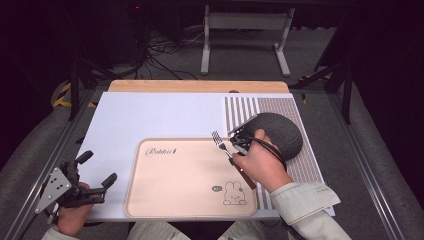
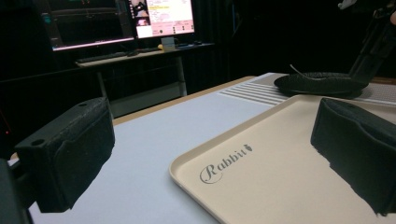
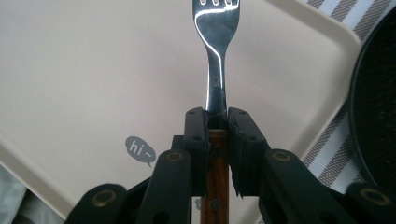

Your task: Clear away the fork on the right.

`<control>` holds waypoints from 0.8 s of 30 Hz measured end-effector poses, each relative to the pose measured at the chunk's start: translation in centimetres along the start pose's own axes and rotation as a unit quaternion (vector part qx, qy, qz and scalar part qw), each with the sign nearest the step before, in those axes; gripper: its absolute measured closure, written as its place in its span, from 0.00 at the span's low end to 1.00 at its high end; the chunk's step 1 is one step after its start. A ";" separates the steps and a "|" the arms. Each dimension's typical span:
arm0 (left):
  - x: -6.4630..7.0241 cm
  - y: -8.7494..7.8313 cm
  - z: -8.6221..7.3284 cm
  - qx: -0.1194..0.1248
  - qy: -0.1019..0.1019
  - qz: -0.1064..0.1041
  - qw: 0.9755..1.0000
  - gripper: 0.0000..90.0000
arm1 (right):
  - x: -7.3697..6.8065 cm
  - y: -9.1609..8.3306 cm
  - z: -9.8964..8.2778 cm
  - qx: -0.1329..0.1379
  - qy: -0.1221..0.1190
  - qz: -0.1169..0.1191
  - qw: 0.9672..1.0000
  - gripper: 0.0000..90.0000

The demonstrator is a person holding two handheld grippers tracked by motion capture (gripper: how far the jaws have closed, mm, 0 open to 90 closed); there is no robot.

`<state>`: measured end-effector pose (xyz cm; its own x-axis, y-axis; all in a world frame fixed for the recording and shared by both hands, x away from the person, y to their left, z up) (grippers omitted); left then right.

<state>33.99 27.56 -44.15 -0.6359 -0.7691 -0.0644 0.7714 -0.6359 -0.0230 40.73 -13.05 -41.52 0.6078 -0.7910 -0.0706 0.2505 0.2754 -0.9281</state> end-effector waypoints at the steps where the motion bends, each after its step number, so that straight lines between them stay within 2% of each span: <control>1: 0.0 0.0 0.0 0.000 0.000 0.000 1.000 0.00 | -0.1 0.3 -0.1 -0.003 0.000 0.001 1.000 0.88; 15: 0.0 0.0 0.0 0.000 0.000 0.000 1.000 0.00 | -0.8 2.6 -0.9 -0.028 0.006 0.012 1.000 0.88; 24: 0.0 0.0 0.0 -0.002 0.000 -0.001 1.000 0.00 | -0.9 3.9 -1.6 -0.055 0.006 0.016 0.998 0.88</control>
<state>33.99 27.57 -44.16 -0.6368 -0.7683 -0.0647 0.7707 -0.6366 -0.0262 39.93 -12.13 -45.62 0.6054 -0.7890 -0.1049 0.1469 0.2403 -0.9595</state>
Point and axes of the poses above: each handheld gripper's, and its own axes: y roughly forward along the jaws, z roughly out of its top, x roughly to its right, the point moved 6 cm from there along y, roughly forward along the jaws, and after that the axes turned 3 degrees about -y, right-handed, at the moved point
